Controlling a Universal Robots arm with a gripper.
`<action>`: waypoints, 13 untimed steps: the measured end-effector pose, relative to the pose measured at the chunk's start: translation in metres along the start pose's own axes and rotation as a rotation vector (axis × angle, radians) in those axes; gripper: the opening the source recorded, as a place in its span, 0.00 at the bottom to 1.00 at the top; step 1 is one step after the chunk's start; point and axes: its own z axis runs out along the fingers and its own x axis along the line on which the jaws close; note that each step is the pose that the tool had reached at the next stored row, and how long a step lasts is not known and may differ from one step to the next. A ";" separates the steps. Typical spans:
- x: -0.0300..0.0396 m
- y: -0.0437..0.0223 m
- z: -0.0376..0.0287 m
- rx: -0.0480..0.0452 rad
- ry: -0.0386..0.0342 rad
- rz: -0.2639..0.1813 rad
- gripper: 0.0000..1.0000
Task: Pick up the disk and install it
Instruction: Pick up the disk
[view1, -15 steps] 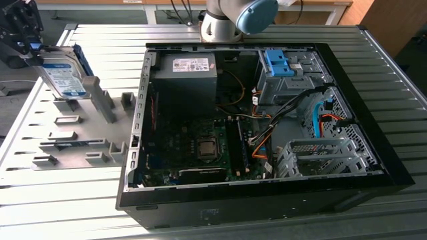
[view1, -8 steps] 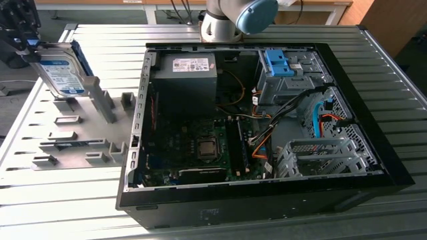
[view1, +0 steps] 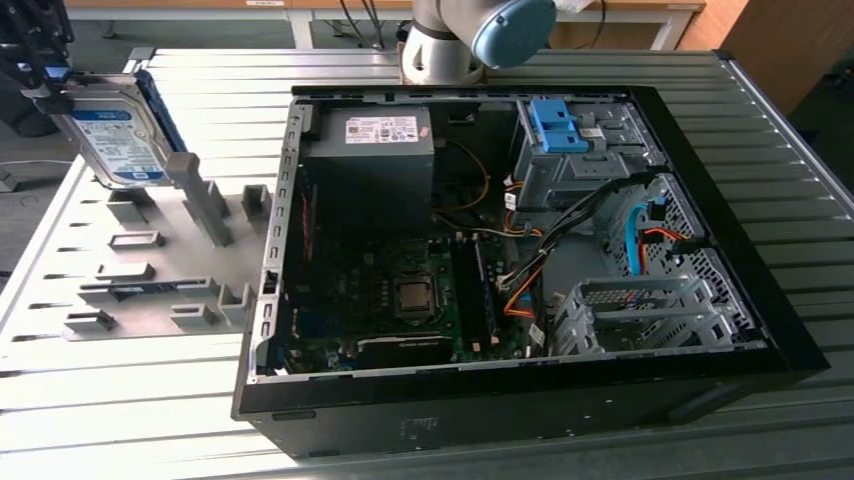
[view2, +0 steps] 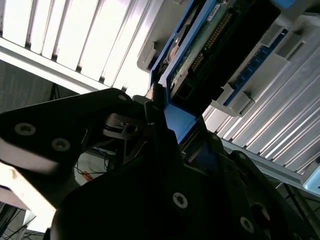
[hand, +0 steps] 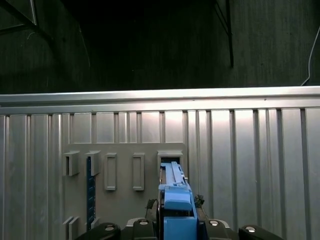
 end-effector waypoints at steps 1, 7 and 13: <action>0.0000 0.0000 -0.0015 0.0000 -0.0001 0.000 0.36; 0.0001 0.0003 -0.0079 0.0013 -0.0115 0.000 0.36; 0.0002 0.0002 -0.0080 0.0013 -0.0116 0.000 0.36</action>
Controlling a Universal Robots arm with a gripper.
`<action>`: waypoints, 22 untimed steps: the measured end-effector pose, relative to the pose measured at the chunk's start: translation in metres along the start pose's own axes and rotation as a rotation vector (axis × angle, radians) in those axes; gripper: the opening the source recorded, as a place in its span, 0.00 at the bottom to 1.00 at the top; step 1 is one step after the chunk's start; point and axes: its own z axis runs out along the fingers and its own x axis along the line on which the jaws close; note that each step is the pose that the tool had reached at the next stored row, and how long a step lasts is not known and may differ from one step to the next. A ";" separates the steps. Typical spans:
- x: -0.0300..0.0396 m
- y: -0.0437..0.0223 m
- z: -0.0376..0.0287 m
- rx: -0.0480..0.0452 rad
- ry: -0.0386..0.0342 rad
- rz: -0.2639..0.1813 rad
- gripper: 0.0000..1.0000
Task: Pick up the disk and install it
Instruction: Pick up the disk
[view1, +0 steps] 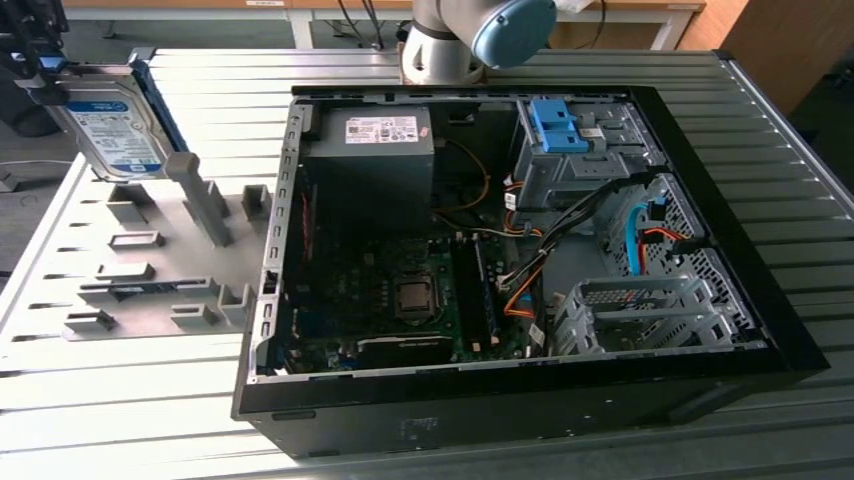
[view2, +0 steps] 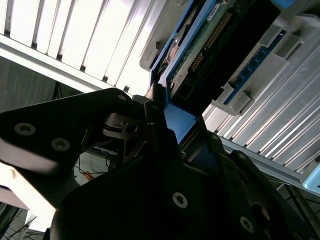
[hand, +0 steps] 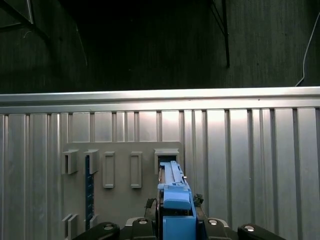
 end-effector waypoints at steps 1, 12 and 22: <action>0.0000 0.0000 -0.0003 -0.0001 0.0000 0.000 0.36; 0.0002 0.0002 -0.0138 -0.0001 0.0000 0.000 0.36; 0.0002 0.0003 -0.0184 0.0000 0.0000 0.000 0.36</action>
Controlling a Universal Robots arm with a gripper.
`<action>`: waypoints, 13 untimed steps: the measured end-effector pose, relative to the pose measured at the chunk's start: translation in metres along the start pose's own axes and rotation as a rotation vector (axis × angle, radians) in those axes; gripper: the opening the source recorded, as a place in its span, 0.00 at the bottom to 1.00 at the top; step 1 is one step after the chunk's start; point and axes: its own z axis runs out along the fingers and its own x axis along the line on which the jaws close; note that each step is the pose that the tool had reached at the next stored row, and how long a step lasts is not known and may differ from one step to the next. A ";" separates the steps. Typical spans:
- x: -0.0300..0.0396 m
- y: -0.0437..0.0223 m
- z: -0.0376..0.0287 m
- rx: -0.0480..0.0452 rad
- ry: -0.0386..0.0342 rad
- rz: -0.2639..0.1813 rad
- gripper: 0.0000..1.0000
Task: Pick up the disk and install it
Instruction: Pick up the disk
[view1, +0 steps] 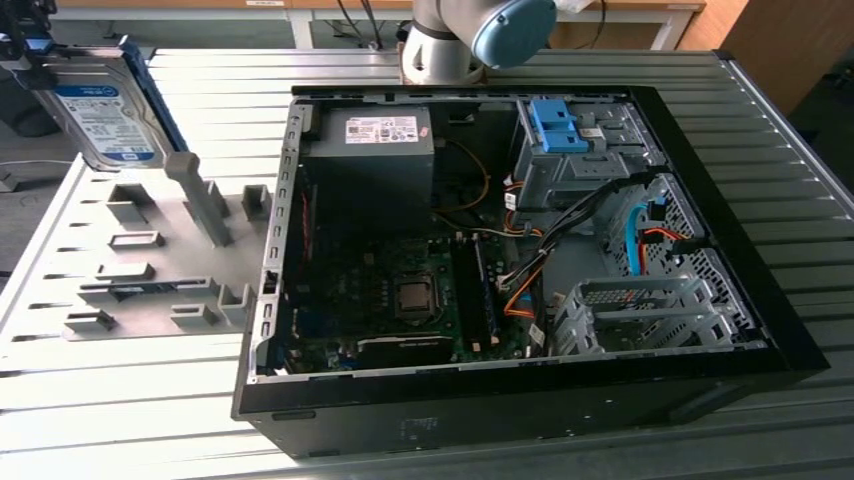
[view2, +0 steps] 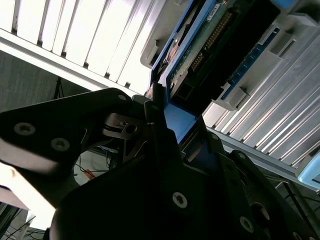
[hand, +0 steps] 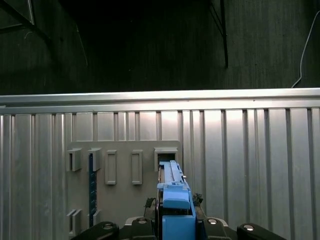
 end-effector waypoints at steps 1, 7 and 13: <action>0.0000 0.0000 -0.0003 0.0000 0.0000 0.000 0.36; -0.0001 0.0000 -0.0018 0.0000 0.0000 0.000 0.36; -0.0001 0.0000 -0.0032 0.0001 0.0000 0.000 0.36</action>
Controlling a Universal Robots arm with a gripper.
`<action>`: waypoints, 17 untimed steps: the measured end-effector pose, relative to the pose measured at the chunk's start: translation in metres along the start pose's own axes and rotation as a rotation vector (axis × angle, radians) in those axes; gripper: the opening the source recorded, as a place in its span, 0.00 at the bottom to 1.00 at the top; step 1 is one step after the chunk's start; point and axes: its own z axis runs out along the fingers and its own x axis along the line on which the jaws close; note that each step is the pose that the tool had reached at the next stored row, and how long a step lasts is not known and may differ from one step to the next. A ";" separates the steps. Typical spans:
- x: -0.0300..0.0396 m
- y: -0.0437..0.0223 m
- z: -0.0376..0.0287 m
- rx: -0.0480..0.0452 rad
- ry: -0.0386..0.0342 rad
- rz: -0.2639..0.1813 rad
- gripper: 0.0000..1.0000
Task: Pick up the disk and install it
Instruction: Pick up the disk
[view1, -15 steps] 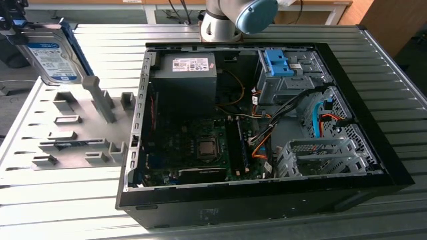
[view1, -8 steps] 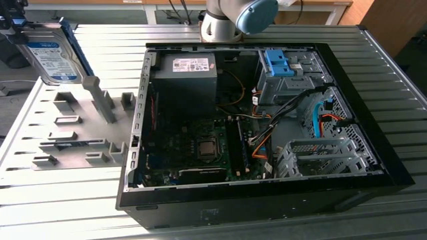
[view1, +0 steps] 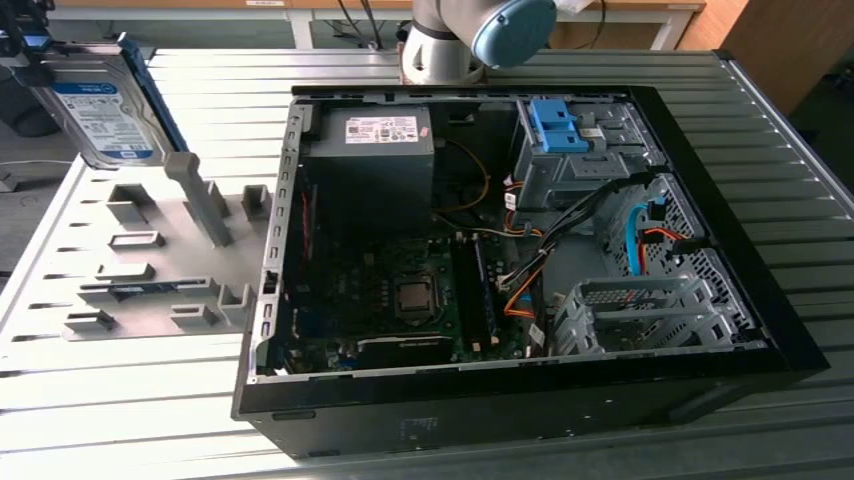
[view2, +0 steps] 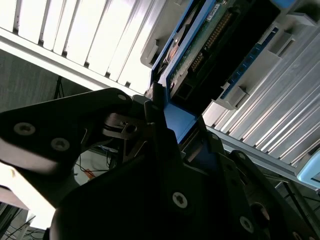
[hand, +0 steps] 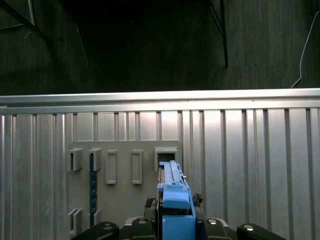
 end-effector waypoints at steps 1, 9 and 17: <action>0.0000 0.0000 -0.0004 -0.0003 0.0001 0.000 0.36; -0.0003 0.0001 -0.0059 0.0000 0.0006 0.000 0.36; -0.0005 -0.0001 -0.0104 0.0001 0.0026 0.000 0.36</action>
